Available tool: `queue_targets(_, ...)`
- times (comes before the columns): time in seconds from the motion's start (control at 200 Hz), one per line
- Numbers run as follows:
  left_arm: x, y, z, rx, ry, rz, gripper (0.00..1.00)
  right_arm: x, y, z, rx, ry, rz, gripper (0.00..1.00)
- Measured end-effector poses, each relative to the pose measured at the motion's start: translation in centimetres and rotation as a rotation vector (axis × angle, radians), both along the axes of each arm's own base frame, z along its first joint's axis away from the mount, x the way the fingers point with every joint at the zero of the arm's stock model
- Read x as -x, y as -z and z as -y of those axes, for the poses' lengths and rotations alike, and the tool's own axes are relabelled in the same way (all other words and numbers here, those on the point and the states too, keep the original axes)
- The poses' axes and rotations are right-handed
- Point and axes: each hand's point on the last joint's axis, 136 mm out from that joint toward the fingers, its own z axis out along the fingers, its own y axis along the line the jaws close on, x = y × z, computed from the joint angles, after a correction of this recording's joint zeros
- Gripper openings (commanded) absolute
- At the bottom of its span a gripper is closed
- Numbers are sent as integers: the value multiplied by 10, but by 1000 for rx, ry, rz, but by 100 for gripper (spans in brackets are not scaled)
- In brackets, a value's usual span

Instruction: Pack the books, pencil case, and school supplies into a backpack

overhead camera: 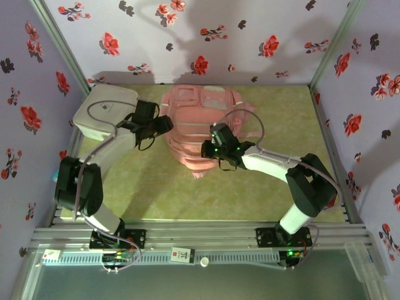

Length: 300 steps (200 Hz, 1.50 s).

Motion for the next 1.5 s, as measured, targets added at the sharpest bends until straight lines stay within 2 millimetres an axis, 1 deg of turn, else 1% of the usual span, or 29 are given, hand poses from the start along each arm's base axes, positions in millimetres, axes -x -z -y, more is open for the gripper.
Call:
queue_targets(0.115,18,-7,1,66,-30,20,62,-2,-7,-4,-16,-8,8,0)
queue_targets(0.2,28,-4,10,131,-40,13,62,-2,-6,-4,-16,-9,5,0)
queue_targets(0.255,33,2,18,177,-47,-4,62,-2,-5,-4,-15,-8,4,0)
queue_targets(0.31,37,8,26,223,-49,-20,57,-2,-5,-4,-14,-8,3,0)
queue_targets(0.36,40,12,34,268,-58,-36,49,-2,-5,-4,-14,-8,4,0)
queue_targets(0.39,42,14,39,291,-61,-45,47,-2,-5,-4,-13,-8,3,0)
queue_targets(0.48,41,22,51,328,-75,-68,41,-1,-4,-3,-9,-6,1,0)
queue_targets(0.585,39,33,58,352,-103,-100,36,-1,-4,-3,-5,-6,-3,0)
queue_targets(0.735,35,44,60,372,-135,-125,33,-1,-4,-3,-2,-6,-6,0)
queue_targets(0.87,34,53,59,371,-161,-146,27,-1,-4,-2,2,-3,-7,0)
queue_targets(0.915,34,54,58,372,-168,-149,23,0,-3,-1,4,-3,-9,0)
queue_targets(0.995,33,55,57,372,-185,-149,18,-1,-3,-1,8,0,-7,0)
queue_targets(1.08,32,55,56,367,-196,-142,9,-2,-2,1,19,10,-6,0)
queue_targets(1.16,31,54,55,358,-203,-134,3,-2,0,5,38,19,-10,0)
queue_targets(1.215,31,53,54,344,-200,-127,0,-2,1,8,59,29,-10,0)
queue_targets(1.32,31,45,52,325,-195,-106,0,-3,5,16,112,56,-1,0)
queue_targets(1.41,31,37,50,303,-183,-86,0,-5,10,30,181,91,9,0)
queue_targets(1.5,31,32,48,289,-174,-72,0,-7,9,46,244,127,24,0)
